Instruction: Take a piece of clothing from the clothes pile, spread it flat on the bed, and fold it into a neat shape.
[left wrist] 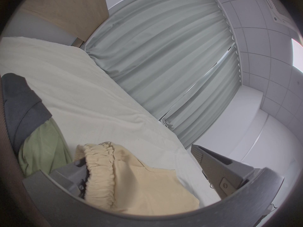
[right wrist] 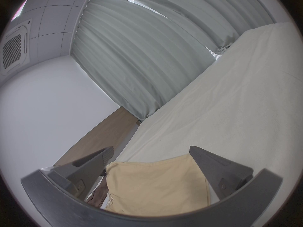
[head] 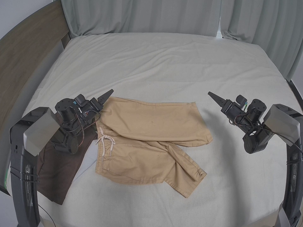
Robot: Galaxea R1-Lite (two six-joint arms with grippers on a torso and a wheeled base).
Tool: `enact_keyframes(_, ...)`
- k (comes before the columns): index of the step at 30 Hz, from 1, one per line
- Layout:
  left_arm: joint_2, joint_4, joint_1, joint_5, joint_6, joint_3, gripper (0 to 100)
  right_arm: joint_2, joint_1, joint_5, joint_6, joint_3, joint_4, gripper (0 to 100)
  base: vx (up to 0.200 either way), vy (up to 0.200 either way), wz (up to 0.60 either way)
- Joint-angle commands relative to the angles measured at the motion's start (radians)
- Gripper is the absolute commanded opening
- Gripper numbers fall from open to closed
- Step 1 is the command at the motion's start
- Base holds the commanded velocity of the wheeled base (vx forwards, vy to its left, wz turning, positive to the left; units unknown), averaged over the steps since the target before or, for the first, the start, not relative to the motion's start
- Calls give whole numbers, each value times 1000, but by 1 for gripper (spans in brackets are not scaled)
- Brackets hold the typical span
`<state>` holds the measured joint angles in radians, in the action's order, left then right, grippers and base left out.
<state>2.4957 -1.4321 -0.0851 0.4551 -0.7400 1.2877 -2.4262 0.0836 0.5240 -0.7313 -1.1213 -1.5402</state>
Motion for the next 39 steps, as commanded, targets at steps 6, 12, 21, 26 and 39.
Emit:
enact_keyframes(6, -87, -7, 16, -19, 4, -153, 100, 187, 33, -1, 46, 284, -1, 100, 0, 0, 0)
enact_keyframes(12, -153, -14, 36, -18, 53, -245, 100, 263, 53, 5, 81, 410, -1, 100, 0, 0, 0)
enact_keyframes(21, -294, -25, 68, 17, 139, -476, 100, 381, 82, 31, 99, 572, 2, 100, 0, 0, 0)
enact_keyframes(26, -351, -114, 93, 116, 162, -671, 100, 380, 88, 48, 243, 699, 2, 100, 0, 0, 0)
enact_keyframes(39, -357, -117, 143, 280, 491, -811, 100, 299, 105, 117, 437, 833, 2, 100, 0, 0, 0)
